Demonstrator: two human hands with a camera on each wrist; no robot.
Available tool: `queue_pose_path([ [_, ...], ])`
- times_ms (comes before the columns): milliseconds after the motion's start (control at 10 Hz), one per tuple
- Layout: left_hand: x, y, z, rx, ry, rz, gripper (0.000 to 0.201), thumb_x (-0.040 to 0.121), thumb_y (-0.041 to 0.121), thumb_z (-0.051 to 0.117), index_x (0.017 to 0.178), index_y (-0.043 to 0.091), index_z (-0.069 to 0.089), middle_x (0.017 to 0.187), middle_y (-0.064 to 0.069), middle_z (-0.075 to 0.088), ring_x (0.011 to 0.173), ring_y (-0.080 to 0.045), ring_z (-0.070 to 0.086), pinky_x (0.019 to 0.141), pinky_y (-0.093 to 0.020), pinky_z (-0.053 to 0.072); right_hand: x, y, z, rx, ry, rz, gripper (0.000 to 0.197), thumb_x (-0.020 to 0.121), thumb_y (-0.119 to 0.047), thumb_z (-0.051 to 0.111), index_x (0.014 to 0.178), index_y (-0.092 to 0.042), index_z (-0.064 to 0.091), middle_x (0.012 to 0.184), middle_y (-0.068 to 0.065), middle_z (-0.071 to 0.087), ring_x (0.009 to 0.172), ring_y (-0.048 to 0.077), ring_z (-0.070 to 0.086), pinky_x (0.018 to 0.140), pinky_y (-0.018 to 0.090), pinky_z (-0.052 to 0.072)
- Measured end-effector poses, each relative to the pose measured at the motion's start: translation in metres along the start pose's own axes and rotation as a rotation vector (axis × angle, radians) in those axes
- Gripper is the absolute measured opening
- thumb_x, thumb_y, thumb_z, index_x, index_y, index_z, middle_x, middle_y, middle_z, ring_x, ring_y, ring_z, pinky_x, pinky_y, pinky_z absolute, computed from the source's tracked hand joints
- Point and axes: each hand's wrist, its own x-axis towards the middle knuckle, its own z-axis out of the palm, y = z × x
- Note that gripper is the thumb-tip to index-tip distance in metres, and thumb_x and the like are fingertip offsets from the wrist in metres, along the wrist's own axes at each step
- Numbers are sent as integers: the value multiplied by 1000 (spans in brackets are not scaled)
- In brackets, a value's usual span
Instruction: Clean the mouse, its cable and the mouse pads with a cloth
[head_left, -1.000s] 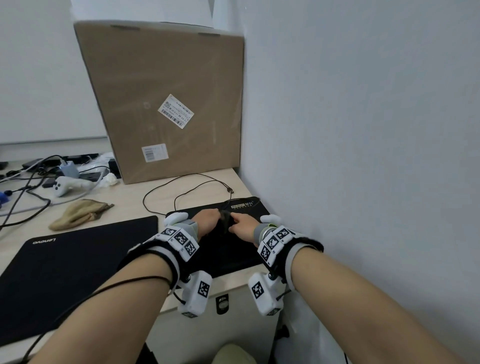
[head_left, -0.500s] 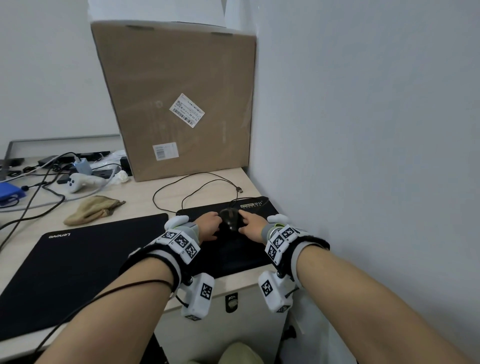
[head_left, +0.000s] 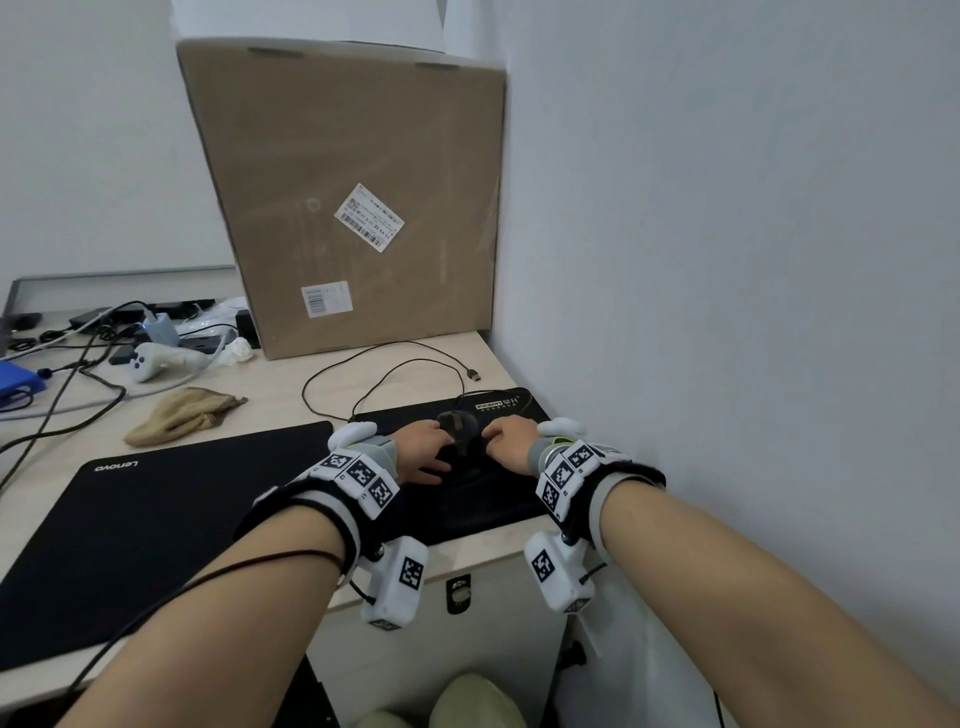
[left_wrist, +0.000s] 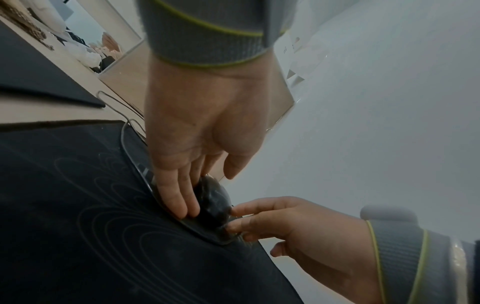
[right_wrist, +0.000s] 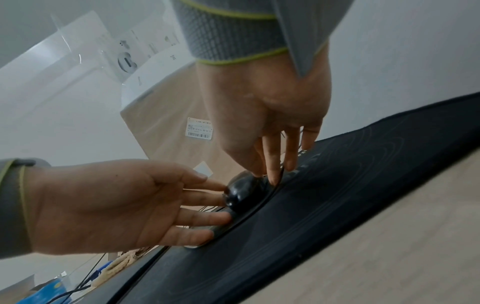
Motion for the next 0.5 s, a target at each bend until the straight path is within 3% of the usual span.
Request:
queue_pose_path([
  [100, -7, -1, 3, 24, -2, 7, 32, 100, 16, 37, 131, 16, 43, 125, -5, 45, 107, -24, 56, 95, -36, 46, -5, -4, 1, 59, -17, 14, 42, 89, -18, 51, 131, -17, 56, 134, 3, 57, 124, 23, 52, 107, 31, 40],
  [200, -11, -1, 7, 46, -26, 14, 30, 99, 16, 36, 127, 20, 43, 125, -5, 46, 105, -23, 56, 97, -37, 45, -7, -7, 5, 73, -18, 47, 40, 87, -19, 53, 127, -15, 58, 130, 6, 59, 119, 26, 55, 102, 31, 42],
  [300, -16, -1, 10, 37, -26, -10, 30, 99, 16, 36, 128, 15, 45, 119, -4, 45, 113, -23, 55, 98, -38, 45, -14, -9, 6, 58, -31, 53, 39, 88, -18, 48, 125, -13, 58, 124, 9, 62, 114, 28, 58, 99, 33, 44],
  [400, -20, 4, 8, 69, 37, 10, 36, 98, 15, 39, 132, 7, 45, 129, -14, 51, 120, -29, 54, 95, -39, 47, -20, -14, 3, 61, 28, 21, 34, 90, -16, 42, 117, -8, 61, 120, 12, 64, 111, 30, 59, 96, 32, 45],
  [500, -22, 21, -3, 122, 195, 152, 37, 96, 12, 42, 128, -4, 51, 131, -22, 57, 119, -36, 58, 85, -38, 52, -23, -29, -19, 84, 142, 42, 34, 93, -12, 43, 121, -5, 61, 125, 12, 62, 116, 29, 57, 100, 32, 45],
])
